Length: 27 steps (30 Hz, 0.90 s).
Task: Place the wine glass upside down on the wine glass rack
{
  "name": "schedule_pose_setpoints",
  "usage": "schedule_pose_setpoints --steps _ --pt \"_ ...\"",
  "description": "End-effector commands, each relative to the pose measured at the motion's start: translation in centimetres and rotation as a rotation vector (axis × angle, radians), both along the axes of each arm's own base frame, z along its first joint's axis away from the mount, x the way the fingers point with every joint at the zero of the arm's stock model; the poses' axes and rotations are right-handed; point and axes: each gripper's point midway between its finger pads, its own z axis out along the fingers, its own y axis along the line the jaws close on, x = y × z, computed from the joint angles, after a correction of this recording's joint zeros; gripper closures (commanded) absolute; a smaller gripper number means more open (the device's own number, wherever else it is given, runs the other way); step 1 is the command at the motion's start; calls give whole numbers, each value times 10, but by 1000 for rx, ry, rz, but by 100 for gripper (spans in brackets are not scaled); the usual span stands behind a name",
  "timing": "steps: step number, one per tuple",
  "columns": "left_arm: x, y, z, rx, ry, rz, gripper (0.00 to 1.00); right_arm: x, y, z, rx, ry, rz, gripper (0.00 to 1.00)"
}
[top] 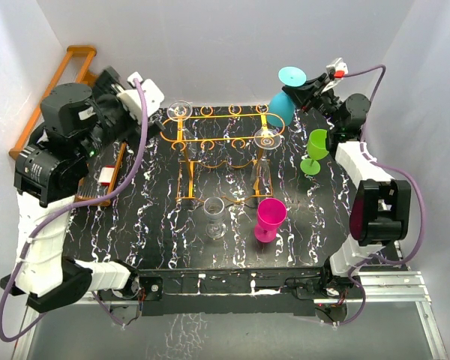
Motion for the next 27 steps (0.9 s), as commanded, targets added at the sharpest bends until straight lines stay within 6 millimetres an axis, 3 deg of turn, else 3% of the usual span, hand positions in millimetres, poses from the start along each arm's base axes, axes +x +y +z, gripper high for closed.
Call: schedule_pose_setpoints --steps 1,7,12,17,27 --pt "-71 -48 -81 -61 445 -364 3 -5 11 32 -48 -267 20 92" --pt "-111 -67 -129 -86 722 -537 3 -1 13 26 -39 -309 22 92" --pt "-118 -71 -156 -84 842 -553 3 -12 23 23 -78 -324 100 92" --pt "-115 -72 -162 -81 866 -549 3 -18 58 8 -108 -292 238 92" --pt "-114 -69 -168 -62 872 -532 3 -24 73 -6 -100 -244 310 92"
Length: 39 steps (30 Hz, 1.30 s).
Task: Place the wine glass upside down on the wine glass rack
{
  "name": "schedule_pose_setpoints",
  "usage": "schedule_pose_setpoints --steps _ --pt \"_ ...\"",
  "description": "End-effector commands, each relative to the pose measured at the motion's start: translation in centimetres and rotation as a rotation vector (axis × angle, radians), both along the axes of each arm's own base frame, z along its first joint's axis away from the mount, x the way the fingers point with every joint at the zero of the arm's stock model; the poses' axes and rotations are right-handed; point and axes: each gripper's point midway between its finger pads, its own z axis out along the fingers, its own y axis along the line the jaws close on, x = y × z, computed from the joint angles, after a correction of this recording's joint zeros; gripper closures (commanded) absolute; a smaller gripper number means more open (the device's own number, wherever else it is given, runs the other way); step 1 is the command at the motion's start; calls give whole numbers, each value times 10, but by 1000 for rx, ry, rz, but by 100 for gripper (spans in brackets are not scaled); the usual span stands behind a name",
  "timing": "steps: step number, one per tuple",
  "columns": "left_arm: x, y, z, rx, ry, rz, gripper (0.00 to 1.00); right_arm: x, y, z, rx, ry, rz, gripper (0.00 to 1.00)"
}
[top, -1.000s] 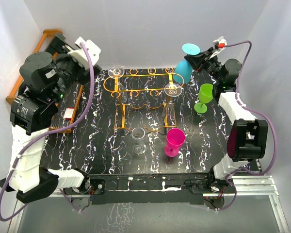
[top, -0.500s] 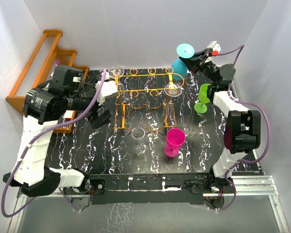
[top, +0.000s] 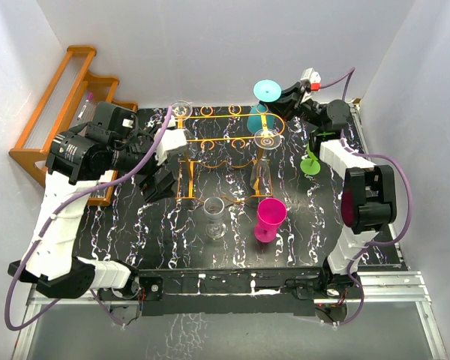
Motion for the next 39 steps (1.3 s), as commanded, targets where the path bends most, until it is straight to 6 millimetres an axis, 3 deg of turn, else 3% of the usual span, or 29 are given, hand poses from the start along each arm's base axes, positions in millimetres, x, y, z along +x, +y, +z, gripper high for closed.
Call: schedule_pose_setpoints --steps 1,27,35,39 --pt "-10 2 -2 -11 25 -12 3 -6 4 20 0 -87 28 92" --pt "-6 3 -14 16 56 -3 3 -41 9 10 -64 -190 97 92" --pt "-5 1 -16 17 65 -5 3 -44 9 0 -71 -183 105 92" --pt "-5 2 -18 20 69 -5 3 -43 8 -1 -65 -179 98 87"
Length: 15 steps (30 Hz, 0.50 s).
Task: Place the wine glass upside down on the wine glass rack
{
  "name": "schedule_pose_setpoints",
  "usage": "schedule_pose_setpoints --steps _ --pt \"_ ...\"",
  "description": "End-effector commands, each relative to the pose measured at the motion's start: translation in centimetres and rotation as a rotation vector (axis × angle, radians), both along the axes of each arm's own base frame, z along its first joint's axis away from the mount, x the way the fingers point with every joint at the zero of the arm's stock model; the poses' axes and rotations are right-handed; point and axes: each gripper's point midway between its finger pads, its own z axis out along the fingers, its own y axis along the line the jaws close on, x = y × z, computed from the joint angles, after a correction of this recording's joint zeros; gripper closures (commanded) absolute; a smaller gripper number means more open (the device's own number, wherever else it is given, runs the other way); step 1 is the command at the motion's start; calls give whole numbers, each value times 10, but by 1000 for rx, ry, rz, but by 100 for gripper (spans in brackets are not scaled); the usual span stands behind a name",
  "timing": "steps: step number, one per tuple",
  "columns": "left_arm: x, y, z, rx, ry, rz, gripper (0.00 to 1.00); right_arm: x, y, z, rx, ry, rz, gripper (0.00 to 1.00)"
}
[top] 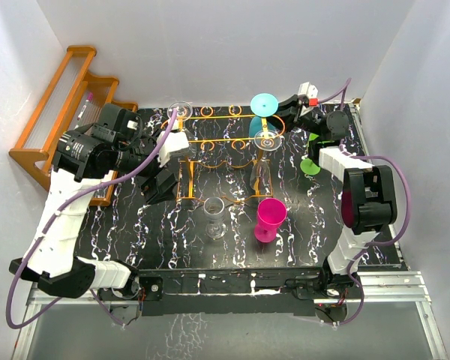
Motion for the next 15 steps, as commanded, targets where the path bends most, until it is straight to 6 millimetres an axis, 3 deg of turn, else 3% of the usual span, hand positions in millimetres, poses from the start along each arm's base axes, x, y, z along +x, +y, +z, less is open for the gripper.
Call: schedule_pose_setpoints --steps 1,4,11,13,14,15 --pt "-4 0 -2 -9 16 -7 3 -14 0 24 7 -107 1 86" --pt "-5 0 -3 -5 26 -7 3 -14 -1 24 8 -109 -3 71" --pt "-11 -1 -10 -12 57 -17 3 -3 -20 27 22 -115 -69 67" --pt "-14 -2 -12 -19 76 -22 3 1 -26 27 22 -117 -87 50" --pt "-15 -2 -14 -20 86 -24 3 2 -29 27 23 -118 -94 13" --pt "-15 -3 -16 -19 94 -25 3 3 -32 27 23 -117 -102 3"
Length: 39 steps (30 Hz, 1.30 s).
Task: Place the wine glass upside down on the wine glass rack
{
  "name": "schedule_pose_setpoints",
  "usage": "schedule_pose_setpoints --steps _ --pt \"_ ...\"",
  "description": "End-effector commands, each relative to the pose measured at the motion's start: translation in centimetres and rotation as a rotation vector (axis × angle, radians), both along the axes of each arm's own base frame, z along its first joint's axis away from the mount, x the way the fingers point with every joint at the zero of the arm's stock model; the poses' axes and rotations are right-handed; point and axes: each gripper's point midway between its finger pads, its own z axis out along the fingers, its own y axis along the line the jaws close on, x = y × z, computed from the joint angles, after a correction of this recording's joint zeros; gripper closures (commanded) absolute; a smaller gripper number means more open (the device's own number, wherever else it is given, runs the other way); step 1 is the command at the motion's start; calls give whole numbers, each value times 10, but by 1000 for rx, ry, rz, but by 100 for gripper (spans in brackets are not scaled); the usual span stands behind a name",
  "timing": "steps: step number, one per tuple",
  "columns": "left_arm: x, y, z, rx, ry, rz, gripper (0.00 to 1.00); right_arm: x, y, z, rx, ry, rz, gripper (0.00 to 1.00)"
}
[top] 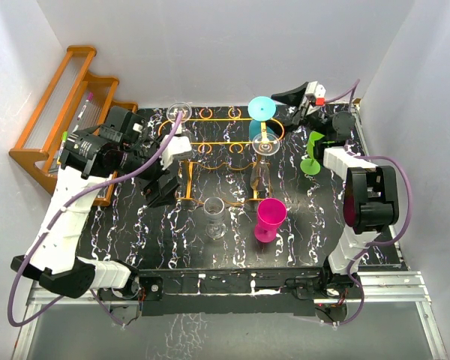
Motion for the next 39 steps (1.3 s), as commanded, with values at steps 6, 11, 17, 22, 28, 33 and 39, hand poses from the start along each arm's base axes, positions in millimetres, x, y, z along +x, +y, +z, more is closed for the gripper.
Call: schedule_pose_setpoints --steps 6,11,17,22,28,33,39 --pt "-15 -6 -5 -45 75 -25 3 0 -26 25 10 -114 -86 2" --pt "-15 -8 -9 -43 99 -27 3 9 -44 30 24 -121 -143 2" --pt "-14 -11 -8 -50 104 -37 3 18 -63 38 31 -133 -201 2" --pt "-16 -18 -12 -44 145 -38 4 27 -88 55 57 -159 -305 2" --pt "-24 -28 -26 14 184 -78 7 44 -125 74 122 -152 -579 2" --pt "-26 -44 -30 37 192 -93 11 55 -172 83 232 27 -870 2" --pt "-13 -61 -46 86 153 -54 18 31 -224 81 577 456 -1175 2"
